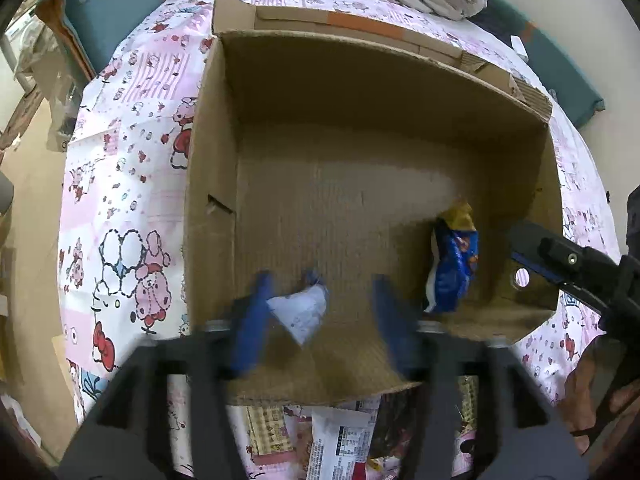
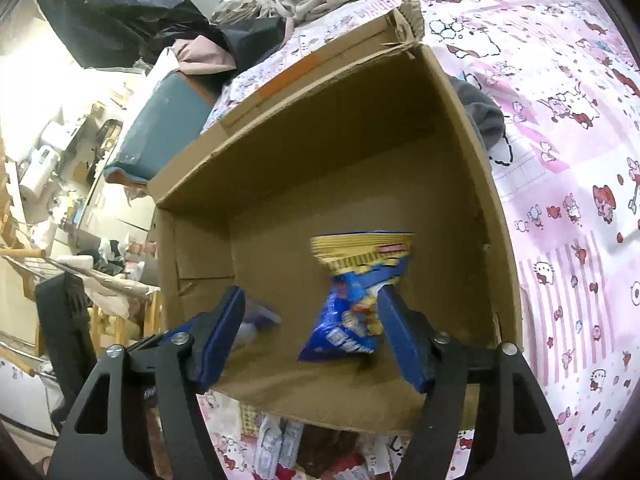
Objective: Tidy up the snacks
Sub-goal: 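Carry the chip bag into the box and release it while the left gripper drops a white bar in, then move the left gripper back to the pile and grasp a white-and-red wrapped bar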
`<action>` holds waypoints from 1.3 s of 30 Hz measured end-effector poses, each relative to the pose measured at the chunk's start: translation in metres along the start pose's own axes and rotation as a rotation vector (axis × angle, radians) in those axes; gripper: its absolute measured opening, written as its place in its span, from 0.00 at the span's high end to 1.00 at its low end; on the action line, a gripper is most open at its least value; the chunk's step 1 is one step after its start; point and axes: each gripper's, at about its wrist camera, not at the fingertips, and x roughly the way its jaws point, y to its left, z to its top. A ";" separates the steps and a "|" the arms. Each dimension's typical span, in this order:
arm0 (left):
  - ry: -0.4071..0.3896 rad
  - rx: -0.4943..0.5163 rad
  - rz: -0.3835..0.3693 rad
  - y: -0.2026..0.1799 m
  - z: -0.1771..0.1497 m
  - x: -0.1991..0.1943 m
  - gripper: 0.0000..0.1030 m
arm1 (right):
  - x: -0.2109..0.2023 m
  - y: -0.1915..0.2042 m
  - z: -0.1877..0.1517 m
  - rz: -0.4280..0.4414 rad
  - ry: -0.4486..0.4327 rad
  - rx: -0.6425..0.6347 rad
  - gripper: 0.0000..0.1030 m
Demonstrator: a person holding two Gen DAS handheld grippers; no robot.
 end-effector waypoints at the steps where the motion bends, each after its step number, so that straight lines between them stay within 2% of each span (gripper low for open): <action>1: -0.017 0.000 -0.003 -0.001 -0.001 -0.003 0.29 | 0.000 -0.001 0.000 -0.002 0.000 0.004 0.30; 8: -0.053 0.033 0.008 -0.007 -0.002 -0.010 0.27 | -0.003 -0.001 0.002 -0.006 -0.003 0.011 0.30; 14: -0.067 0.021 -0.004 -0.006 0.000 -0.019 0.27 | -0.012 0.003 0.003 -0.006 -0.014 -0.004 0.30; 21: -0.085 0.011 0.008 -0.002 -0.011 -0.036 0.27 | -0.023 0.005 -0.013 -0.035 -0.002 -0.007 0.30; 27: -0.070 -0.032 0.028 0.014 -0.029 -0.051 0.27 | -0.044 0.009 -0.029 -0.054 -0.015 -0.029 0.30; 33: -0.001 -0.068 0.058 0.028 -0.057 -0.056 0.27 | -0.058 0.005 -0.064 -0.070 0.028 -0.013 0.30; 39: 0.056 -0.088 0.052 0.036 -0.082 -0.056 0.27 | -0.070 0.003 -0.092 -0.082 0.048 0.004 0.30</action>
